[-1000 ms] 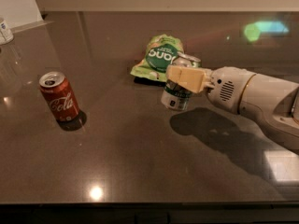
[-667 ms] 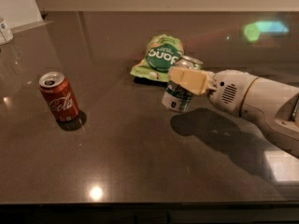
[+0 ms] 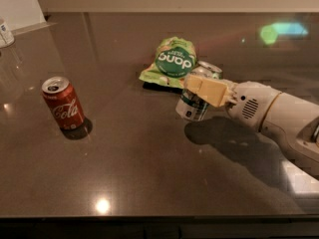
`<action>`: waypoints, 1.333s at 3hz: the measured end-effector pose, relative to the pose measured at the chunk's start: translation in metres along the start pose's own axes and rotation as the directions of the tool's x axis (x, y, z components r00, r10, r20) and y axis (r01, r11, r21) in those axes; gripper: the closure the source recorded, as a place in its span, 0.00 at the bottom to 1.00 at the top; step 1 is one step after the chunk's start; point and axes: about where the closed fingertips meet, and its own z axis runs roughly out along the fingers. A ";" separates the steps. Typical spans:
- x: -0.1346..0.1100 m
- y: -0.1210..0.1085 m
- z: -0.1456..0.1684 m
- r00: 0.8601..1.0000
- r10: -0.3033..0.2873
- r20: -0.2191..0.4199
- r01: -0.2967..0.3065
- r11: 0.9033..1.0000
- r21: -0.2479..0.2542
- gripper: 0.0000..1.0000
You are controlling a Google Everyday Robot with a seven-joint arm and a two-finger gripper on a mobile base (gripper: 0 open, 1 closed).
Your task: Place 7up can upright
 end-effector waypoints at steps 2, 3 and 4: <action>-0.005 0.002 0.000 0.948 -0.313 -0.065 0.316 0.948 0.036 1.00; -0.009 0.004 -0.001 0.885 -0.460 -0.070 0.463 0.886 0.034 1.00; -0.015 0.007 -0.001 0.807 -0.589 -0.046 0.590 0.807 0.031 1.00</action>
Offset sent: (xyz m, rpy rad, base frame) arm -0.0037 -0.0011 -0.0155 -0.7323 -0.8264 0.1268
